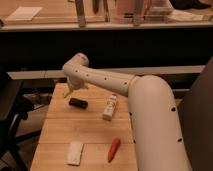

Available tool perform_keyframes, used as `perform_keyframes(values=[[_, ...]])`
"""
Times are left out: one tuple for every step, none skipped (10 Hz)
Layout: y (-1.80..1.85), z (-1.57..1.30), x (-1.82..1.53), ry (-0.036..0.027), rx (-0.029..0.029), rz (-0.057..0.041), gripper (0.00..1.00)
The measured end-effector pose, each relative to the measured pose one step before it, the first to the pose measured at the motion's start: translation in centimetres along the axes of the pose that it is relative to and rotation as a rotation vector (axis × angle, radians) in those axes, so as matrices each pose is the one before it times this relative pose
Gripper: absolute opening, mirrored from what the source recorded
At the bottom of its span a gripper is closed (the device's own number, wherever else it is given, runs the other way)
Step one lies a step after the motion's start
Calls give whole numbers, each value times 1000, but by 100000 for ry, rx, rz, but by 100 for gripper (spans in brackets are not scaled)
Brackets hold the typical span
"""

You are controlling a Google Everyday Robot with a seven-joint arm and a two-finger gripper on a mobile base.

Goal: Place the eraser on the white sponge

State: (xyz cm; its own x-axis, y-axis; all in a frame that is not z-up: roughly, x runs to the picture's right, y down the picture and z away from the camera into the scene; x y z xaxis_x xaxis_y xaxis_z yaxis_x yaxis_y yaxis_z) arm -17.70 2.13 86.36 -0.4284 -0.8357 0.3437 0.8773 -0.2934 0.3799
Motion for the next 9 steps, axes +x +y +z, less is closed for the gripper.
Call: perform_keyframes(values=[[-308,433,-736,1559,-1735,-1307,80],[-553,526,-707,-112,-749,-3130,80],[-247,415,-328,-243,422,-2428,80],[151,933,-50,-1598,1541,-854,80],[387,730,199,-364,798,-226,80],[203,738,-71,-563,619,-666,80],[96,392,-166,-405,858,-783,80],[63,248,-294,-244,383,-615,80],[103,342,-134,-551,392,26,80]])
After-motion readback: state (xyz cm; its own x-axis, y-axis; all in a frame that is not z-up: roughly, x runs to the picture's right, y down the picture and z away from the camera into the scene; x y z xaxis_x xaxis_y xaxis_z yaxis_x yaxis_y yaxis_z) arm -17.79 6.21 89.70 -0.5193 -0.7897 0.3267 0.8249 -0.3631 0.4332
